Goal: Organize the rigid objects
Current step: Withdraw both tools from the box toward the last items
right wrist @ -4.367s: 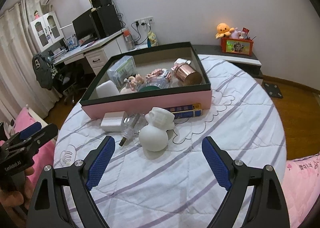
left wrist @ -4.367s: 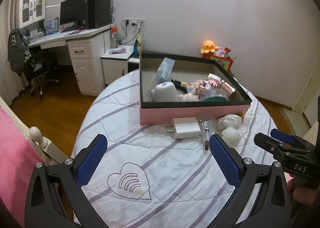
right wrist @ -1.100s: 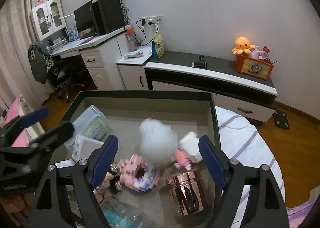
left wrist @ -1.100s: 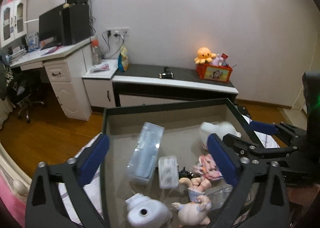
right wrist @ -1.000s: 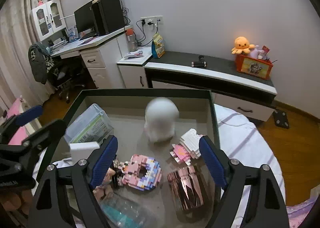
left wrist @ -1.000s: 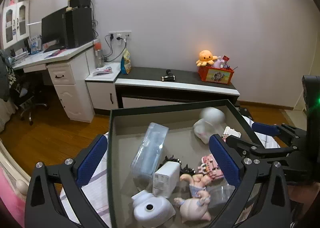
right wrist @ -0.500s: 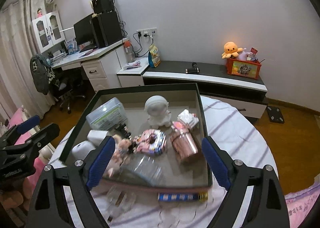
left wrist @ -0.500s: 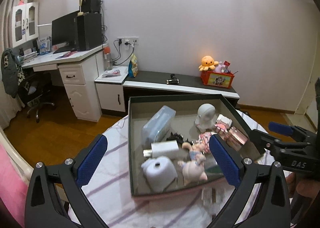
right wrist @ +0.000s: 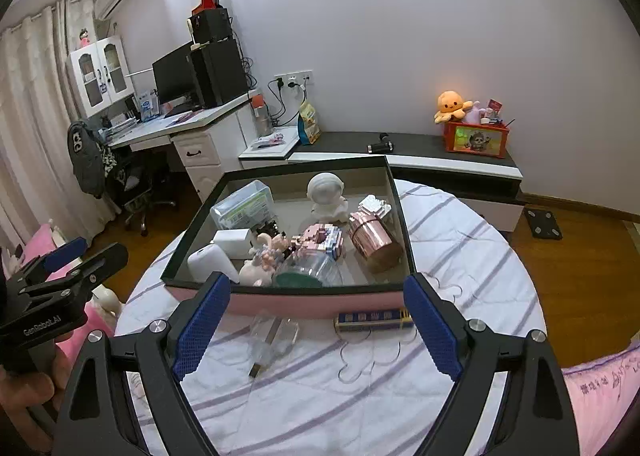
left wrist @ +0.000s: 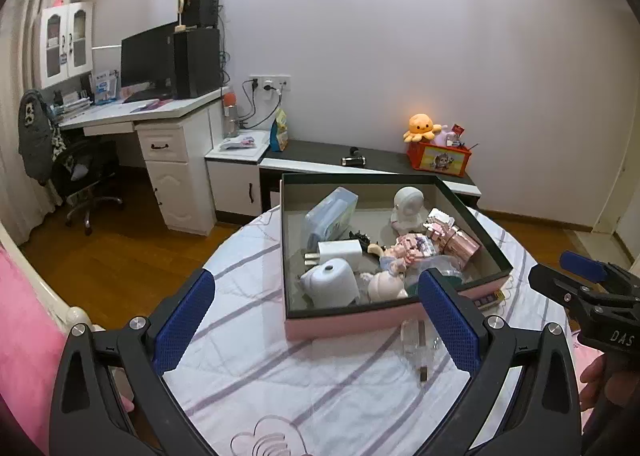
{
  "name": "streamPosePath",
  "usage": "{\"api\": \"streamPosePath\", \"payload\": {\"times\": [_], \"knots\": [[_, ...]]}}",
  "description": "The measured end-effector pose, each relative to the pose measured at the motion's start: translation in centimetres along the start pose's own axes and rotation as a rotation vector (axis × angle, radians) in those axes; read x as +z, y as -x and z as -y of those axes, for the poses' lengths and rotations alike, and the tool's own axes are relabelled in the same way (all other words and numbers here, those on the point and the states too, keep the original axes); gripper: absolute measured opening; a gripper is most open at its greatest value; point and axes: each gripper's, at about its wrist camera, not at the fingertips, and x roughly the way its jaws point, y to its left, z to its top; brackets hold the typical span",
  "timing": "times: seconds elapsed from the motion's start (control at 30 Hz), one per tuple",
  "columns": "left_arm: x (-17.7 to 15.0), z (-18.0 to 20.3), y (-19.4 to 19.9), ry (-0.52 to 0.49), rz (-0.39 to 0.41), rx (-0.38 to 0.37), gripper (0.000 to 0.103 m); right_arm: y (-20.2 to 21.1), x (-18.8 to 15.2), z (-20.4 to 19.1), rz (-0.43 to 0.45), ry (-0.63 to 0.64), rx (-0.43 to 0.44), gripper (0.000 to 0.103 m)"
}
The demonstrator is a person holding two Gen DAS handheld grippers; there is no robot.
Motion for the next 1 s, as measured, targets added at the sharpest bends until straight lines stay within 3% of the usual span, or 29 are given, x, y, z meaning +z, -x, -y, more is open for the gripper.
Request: {"api": "streamPosePath", "payload": {"times": [0.5, 1.0], "knots": [[-4.4, -0.7, 3.0, 0.036, -0.05, -0.009, 0.103, 3.4, -3.7, -1.6, 0.009, 0.011, -0.031, 0.09], [-5.1, 0.7, 3.7, 0.015, -0.057, -0.024, 0.103, 4.5, -4.8, -0.4, 0.008, -0.021, -0.058, 0.09]]}}
